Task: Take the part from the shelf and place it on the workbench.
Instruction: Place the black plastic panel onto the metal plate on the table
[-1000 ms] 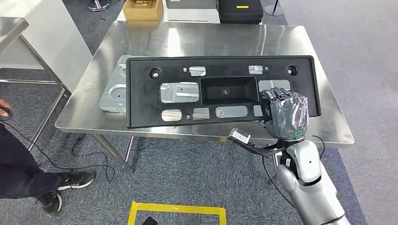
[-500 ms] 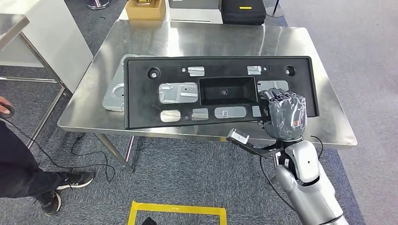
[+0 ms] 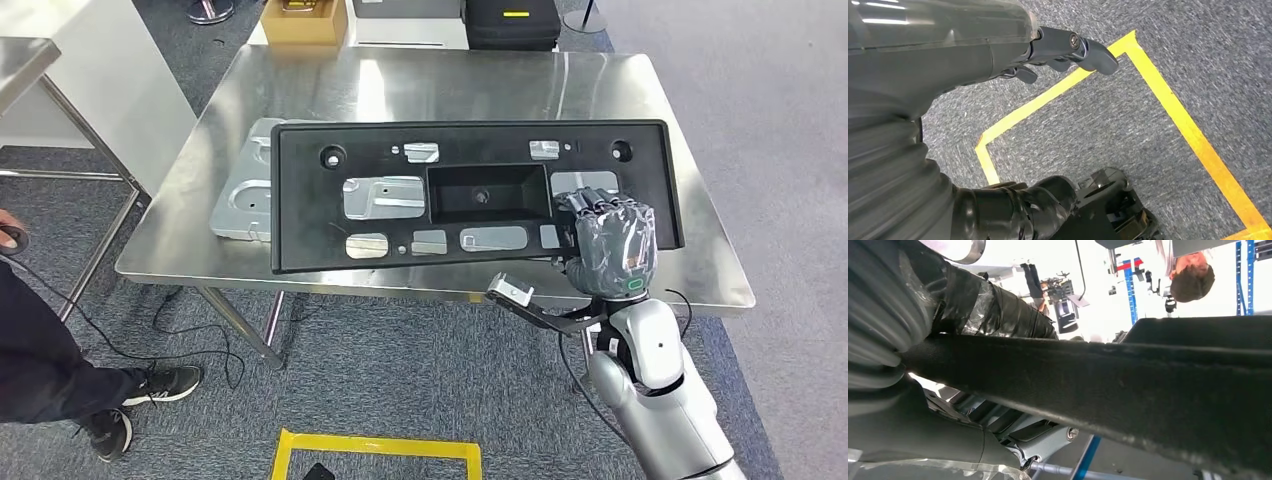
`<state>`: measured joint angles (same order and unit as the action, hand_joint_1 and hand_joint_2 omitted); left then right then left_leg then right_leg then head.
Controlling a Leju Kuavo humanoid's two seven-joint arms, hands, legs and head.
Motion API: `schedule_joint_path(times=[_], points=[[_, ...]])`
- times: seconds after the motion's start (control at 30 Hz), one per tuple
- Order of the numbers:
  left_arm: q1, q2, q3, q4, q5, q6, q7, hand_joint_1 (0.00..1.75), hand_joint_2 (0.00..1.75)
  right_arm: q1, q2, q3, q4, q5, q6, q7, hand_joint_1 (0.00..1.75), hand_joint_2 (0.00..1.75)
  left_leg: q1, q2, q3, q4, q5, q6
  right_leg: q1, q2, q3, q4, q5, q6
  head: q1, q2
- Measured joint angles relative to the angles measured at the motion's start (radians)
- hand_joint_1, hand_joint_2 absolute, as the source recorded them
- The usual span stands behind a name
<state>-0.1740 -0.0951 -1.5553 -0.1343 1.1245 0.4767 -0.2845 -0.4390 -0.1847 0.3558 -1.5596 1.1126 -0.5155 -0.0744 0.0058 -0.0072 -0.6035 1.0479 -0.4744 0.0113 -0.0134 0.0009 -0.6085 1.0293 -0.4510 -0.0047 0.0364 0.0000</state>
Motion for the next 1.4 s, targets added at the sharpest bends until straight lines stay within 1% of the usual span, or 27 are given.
schedule_joint_path(times=[0.03,0.1,0.13,0.17,0.2,0.23,0.3,0.33,0.37,0.5,0.57,0.63,0.67,0.7,0.73,0.8,0.87,0.93,1.0,1.07,1.13,1.17,1.2,1.23,1.3,1.33,1.4], points=[[-0.001,0.0,0.0,0.0,-0.003,-0.001,0.0,0.0,1.75,-0.009,0.0,0.0,0.0,-0.001,0.01,0.0,1.75,1.75,0.001,0.0,-0.017,0.038,-0.024,-0.005,-0.002,0.0,0.001,-0.003,0.001,-0.006,0.0,0.0],[-0.002,0.0,0.0,0.0,-0.01,-0.006,0.002,0.0,1.75,-0.035,0.001,0.001,0.006,-0.003,0.036,0.003,1.75,1.75,0.003,0.001,-0.077,0.168,-0.087,-0.012,0.0,-0.001,0.001,-0.003,0.001,-0.013,-0.001,0.0],[-0.002,0.0,0.0,0.0,-0.014,-0.011,0.003,0.0,1.75,-0.051,0.002,0.002,0.013,-0.003,0.05,0.006,1.75,1.75,0.004,0.001,-0.107,0.229,-0.108,-0.014,0.001,-0.001,0.001,-0.003,0.001,-0.014,-0.001,0.0],[-0.002,0.0,0.0,0.0,-0.019,-0.019,0.005,0.0,1.75,-0.069,0.004,0.004,0.022,-0.004,0.063,0.01,1.75,1.75,0.004,0.001,-0.124,0.264,-0.113,-0.015,0.002,-0.001,0.001,-0.002,0.001,-0.014,-0.001,0.0],[-0.002,0.0,0.0,0.0,-0.024,-0.027,0.006,0.0,1.75,-0.089,0.006,0.005,0.034,-0.004,0.075,0.014,1.75,1.75,0.004,0.001,-0.124,0.259,-0.097,-0.015,0.002,-0.001,0.001,-0.001,0.0,-0.014,-0.001,0.0],[-0.004,0.0,0.0,0.0,-0.028,-0.036,0.006,0.0,1.75,-0.11,0.009,0.007,0.047,-0.003,0.086,0.019,1.75,1.75,0.004,0.001,-0.103,0.213,-0.064,-0.012,0.002,0.0,0.001,0.001,0.0,-0.014,-0.001,0.0],[-0.008,0.0,0.0,0.0,-0.036,-0.05,0.005,0.0,1.75,-0.157,0.015,0.01,0.075,-0.002,0.106,0.029,1.75,1.75,0.002,0.001,-0.039,0.074,0.002,-0.003,0.005,0.001,0.001,0.005,-0.002,-0.01,-0.001,0.0],[-0.01,0.001,0.0,0.0,-0.04,-0.057,0.003,0.0,1.75,-0.181,0.017,0.012,0.091,0.0,0.116,0.034,1.75,1.75,0.0,0.001,-0.015,0.022,0.02,0.002,0.006,0.001,-0.001,0.006,-0.002,-0.007,-0.001,0.0],[-0.012,0.001,0.0,0.0,-0.045,-0.063,0.002,0.0,1.75,-0.204,0.019,0.015,0.108,0.002,0.125,0.04,1.75,1.75,-0.002,0.001,-0.004,-0.006,0.026,0.006,0.008,0.001,-0.004,0.007,-0.002,-0.003,-0.001,0.0],[-0.015,0.001,0.0,0.0,-0.064,-0.079,0.001,0.0,1.75,-0.279,0.025,0.025,0.174,0.012,0.151,0.058,1.69,1.75,0.002,0.0,0.002,-0.027,0.032,0.024,0.007,-0.001,-0.011,0.019,-0.012,0.016,0.0,0.0],[-0.02,0.0,0.0,0.0,-0.073,-0.088,0.001,0.0,1.75,-0.317,0.027,0.028,0.212,0.017,0.161,0.067,1.64,1.75,0.006,0.001,0.005,-0.034,0.037,0.033,0.004,-0.001,-0.048,0.1,-0.059,0.026,0.001,0.0],[-0.023,0.0,0.0,0.0,-0.079,-0.092,0.002,0.0,1.75,-0.35,0.031,0.031,0.254,0.021,0.173,0.079,1.65,1.75,0.005,0.001,0.004,-0.033,0.037,0.036,0.0,-0.001,-0.108,0.224,-0.11,0.034,0.001,0.0],[-0.023,0.0,0.0,0.0,-0.08,-0.091,0.004,0.0,1.75,-0.364,0.033,0.033,0.275,0.024,0.179,0.084,1.65,1.75,0.005,0.001,0.004,-0.032,0.036,0.036,-0.002,-0.001,-0.128,0.263,-0.115,0.037,0.001,0.0],[-0.023,0.0,0.0,0.0,-0.08,-0.091,0.005,0.0,1.31,-0.377,0.035,0.036,0.296,0.029,0.186,0.09,1.64,1.75,0.006,0.0,0.004,-0.03,0.034,0.036,-0.005,-0.001,-0.133,0.267,-0.103,0.04,0.001,0.0],[-0.024,-0.001,0.0,0.0,-0.079,-0.09,0.007,0.0,0.87,-0.391,0.037,0.039,0.318,0.035,0.194,0.096,1.63,1.75,0.006,-0.001,0.005,-0.027,0.032,0.035,-0.008,-0.001,-0.119,0.233,-0.073,0.041,0.001,0.0],[-0.027,-0.002,0.0,0.0,-0.082,-0.086,0.013,0.0,0.0,-0.427,0.044,0.046,0.359,0.05,0.208,0.112,1.62,1.75,0.005,-0.003,0.003,-0.02,0.026,0.029,-0.01,-0.002,-0.063,0.109,-0.008,0.039,0.001,0.0],[-0.031,-0.003,0.0,0.0,-0.09,-0.079,0.024,0.0,0.0,-0.47,0.056,0.053,0.409,0.067,0.226,0.132,1.64,1.75,0.002,-0.002,-0.002,-0.013,0.023,0.019,-0.006,-0.001,-0.029,0.03,0.012,0.032,0.0,0.0],[-0.036,-0.004,0.0,0.0,-0.101,-0.074,0.035,0.0,0.0,-0.509,0.068,0.061,0.465,0.084,0.245,0.154,1.67,1.75,0.001,-0.002,-0.006,-0.013,0.024,0.009,-0.001,0.001,-0.027,0.019,0.007,0.022,0.0,0.0],[-0.04,-0.006,0.0,0.0,-0.113,-0.073,0.044,0.0,0.0,-0.542,0.079,0.066,0.523,0.097,0.258,0.174,1.67,1.75,0.002,-0.001,-0.011,-0.003,0.015,-0.001,-0.005,-0.002,-0.025,0.014,0.01,0.009,0.0,0.0],[-0.044,-0.006,0.0,0.0,-0.125,-0.073,0.052,0.0,0.0,-0.578,0.095,0.069,0.588,0.105,0.263,0.191,1.66,1.75,0.005,0.0,-0.044,0.07,-0.029,-0.01,-0.008,-0.003,-0.022,0.009,0.012,-0.004,-0.001,0.0],[-0.047,-0.006,0.0,0.0,-0.134,-0.073,0.059,0.0,0.0,-0.612,0.111,0.071,0.658,0.111,0.267,0.207,1.67,1.75,0.006,0.001,-0.105,0.199,-0.083,-0.015,-0.006,-0.002,-0.022,0.009,0.012,-0.01,-0.001,0.0],[-0.048,-0.006,0.0,0.0,-0.138,-0.073,0.062,0.0,0.0,-0.625,0.119,0.073,0.692,0.114,0.27,0.214,1.68,1.75,0.006,0.001,-0.129,0.246,-0.094,-0.016,-0.004,-0.002,-0.021,0.01,0.011,-0.011,0.0,0.0],[-0.048,-0.006,0.0,0.0,-0.141,-0.073,0.065,0.0,0.0,-0.634,0.125,0.074,0.725,0.116,0.273,0.223,1.69,1.75,0.006,0.001,-0.14,0.261,-0.088,-0.017,-0.003,-0.002,-0.021,0.01,0.011,-0.011,0.0,0.0],[-0.049,-0.006,0.0,0.0,-0.146,-0.073,0.068,0.0,0.0,-0.642,0.13,0.074,0.757,0.118,0.274,0.233,1.71,1.75,0.006,0.001,-0.131,0.236,-0.063,-0.015,-0.002,-0.002,-0.02,0.011,0.011,-0.011,0.0,0.0],[-0.052,-0.006,0.0,0.0,-0.154,-0.073,0.074,0.0,0.0,-0.655,0.141,0.074,0.815,0.12,0.275,0.255,1.71,1.75,0.005,0.001,-0.076,0.11,0.005,-0.008,-0.001,-0.002,-0.019,0.013,0.008,-0.007,0.0,0.0],[-0.054,-0.007,0.0,0.0,-0.157,-0.073,0.076,0.0,0.0,-0.662,0.144,0.074,0.842,0.119,0.274,0.266,1.71,1.75,0.004,0.001,-0.048,0.049,0.027,-0.005,0.001,-0.001,-0.02,0.016,0.007,-0.004,0.0,0.0],[-0.058,-0.007,0.0,0.0,-0.161,-0.074,0.08,0.0,0.0,-0.671,0.15,0.074,0.894,0.115,0.271,0.283,1.71,1.75,0.0,0.0,-0.025,-0.003,0.035,0.001,0.005,-0.001,-0.024,0.016,0.008,0.004,0.0,0.0]])
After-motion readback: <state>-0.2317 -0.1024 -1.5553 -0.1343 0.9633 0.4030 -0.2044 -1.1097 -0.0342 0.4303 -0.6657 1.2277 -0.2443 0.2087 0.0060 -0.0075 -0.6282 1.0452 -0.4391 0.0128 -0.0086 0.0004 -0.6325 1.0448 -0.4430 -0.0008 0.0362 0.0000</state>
